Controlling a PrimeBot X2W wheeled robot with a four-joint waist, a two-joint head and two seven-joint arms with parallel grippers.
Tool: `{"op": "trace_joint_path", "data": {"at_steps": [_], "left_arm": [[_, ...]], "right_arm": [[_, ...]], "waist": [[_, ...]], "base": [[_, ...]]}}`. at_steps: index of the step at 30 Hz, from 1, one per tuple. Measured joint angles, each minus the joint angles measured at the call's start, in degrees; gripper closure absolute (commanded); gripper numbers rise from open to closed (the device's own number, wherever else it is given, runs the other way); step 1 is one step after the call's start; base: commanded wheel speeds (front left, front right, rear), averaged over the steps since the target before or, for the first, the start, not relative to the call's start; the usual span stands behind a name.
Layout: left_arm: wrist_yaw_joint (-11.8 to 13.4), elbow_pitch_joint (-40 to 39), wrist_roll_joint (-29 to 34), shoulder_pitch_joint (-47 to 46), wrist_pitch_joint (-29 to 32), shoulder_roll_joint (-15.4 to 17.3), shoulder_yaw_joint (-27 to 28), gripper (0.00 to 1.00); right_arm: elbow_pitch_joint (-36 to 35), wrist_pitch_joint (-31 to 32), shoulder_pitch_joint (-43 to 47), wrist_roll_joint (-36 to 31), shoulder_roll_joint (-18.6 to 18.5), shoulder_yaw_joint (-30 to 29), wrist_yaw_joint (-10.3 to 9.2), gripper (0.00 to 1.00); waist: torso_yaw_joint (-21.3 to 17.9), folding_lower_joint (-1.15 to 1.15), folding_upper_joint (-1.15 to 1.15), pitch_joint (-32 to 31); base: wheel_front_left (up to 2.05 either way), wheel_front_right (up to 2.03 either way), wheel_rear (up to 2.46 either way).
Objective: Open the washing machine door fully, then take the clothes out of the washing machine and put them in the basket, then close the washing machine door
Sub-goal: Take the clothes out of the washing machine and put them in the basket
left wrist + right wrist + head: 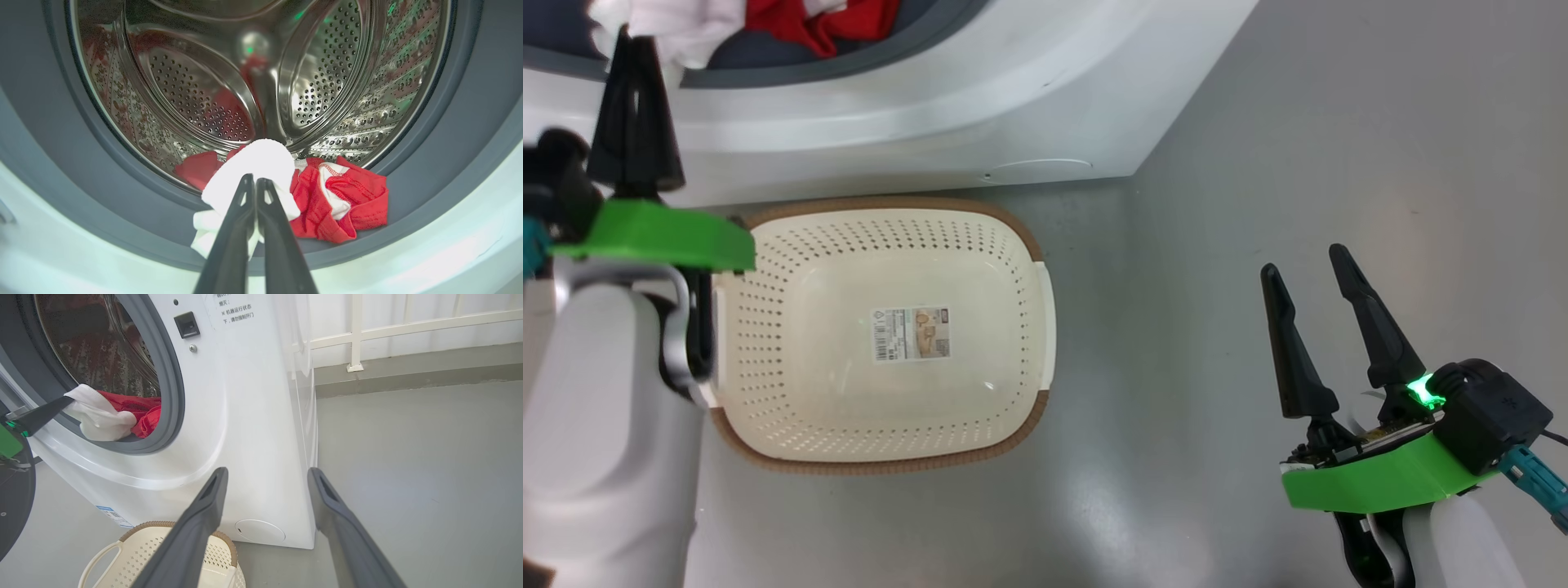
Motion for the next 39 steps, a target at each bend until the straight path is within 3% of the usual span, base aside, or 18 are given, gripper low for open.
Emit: {"op": "trace_joint_path", "data": {"at_steps": [12, 26, 34, 39], "left_arm": [[2.07, -22.09, 1.31, 10.65, 1.10, -0.56, -1.45, 1.00], [5.97, -50.97, 5.78, 14.32, 8.45, 0.83, -3.13, 1.00], [7.05, -63.13, 7.89, 15.85, 12.04, 0.97, -4.87, 1.00], [7.05, -66.71, 8.00, 15.85, 13.67, 1.46, -4.49, 1.00]], "right_arm": [[-0.05, 0.00, 0.16, -0.48, -0.07, -0.13, 0.00, 0.00], [-0.44, 0.00, 0.13, -0.51, -0.11, -0.15, 0.00, 0.00], [-0.37, 0.00, 0.02, -0.52, -0.13, -0.25, 0.00, 0.00], [-0.37, 0.00, 0.00, -0.52, -0.13, -0.25, 0.00, 0.00]], "waist": [[2.51, 0.00, 0.00, -1.03], [2.97, 0.00, 0.00, -0.20], [2.91, 0.00, 0.00, -0.09], [3.11, 0.00, 0.00, -0.36]], "base": [[0.00, 0.00, 0.00], [0.00, 0.00, 0.00], [0.00, 0.00, 0.00], [0.00, 0.00, 0.00]]}}
